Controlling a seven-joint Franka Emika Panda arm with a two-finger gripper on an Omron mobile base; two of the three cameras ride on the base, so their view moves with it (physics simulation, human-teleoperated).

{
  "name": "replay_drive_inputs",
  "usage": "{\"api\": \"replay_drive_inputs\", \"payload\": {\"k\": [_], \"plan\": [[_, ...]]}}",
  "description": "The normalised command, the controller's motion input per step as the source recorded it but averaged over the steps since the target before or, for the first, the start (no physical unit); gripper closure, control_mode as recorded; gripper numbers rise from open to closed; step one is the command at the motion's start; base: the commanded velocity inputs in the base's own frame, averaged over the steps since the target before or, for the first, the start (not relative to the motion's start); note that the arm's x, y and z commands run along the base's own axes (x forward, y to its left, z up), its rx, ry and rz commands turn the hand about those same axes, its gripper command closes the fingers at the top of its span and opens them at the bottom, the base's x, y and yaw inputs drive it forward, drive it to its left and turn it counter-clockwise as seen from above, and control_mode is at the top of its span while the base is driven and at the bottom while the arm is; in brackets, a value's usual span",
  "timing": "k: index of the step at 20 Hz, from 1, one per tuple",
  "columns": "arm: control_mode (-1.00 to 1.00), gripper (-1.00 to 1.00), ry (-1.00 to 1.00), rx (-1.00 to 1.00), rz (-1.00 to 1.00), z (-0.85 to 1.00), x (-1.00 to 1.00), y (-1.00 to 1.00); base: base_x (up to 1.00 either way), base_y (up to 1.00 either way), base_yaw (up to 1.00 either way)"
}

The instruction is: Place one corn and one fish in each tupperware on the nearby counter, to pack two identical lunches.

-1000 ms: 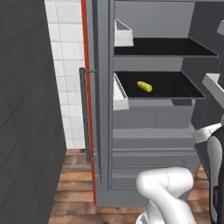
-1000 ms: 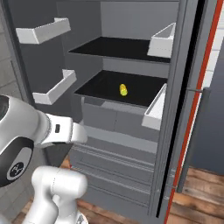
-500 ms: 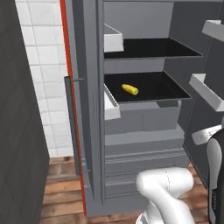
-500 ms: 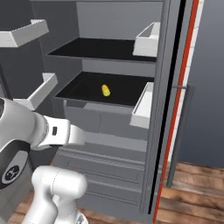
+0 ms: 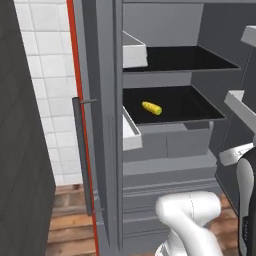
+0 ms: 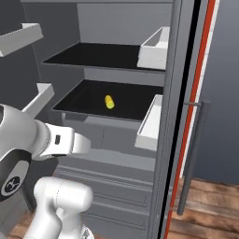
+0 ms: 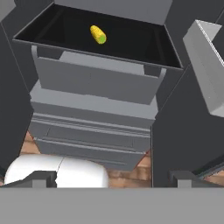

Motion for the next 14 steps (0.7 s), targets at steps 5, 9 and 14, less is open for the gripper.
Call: {"api": "replay_drive_inputs", "payload": {"k": [5,9,14], "plan": [[1.0,-1.0,0.0,0.0,0.0,0.0,0.0,0.0,0.47,0.02,0.0],[1.0,-1.0,0.0,0.0,0.0,0.0,0.0,0.0,0.54,0.03,0.0],[1.0,-1.0,0.0,0.0,0.0,0.0,0.0,0.0,0.63,0.01,0.0]]}}
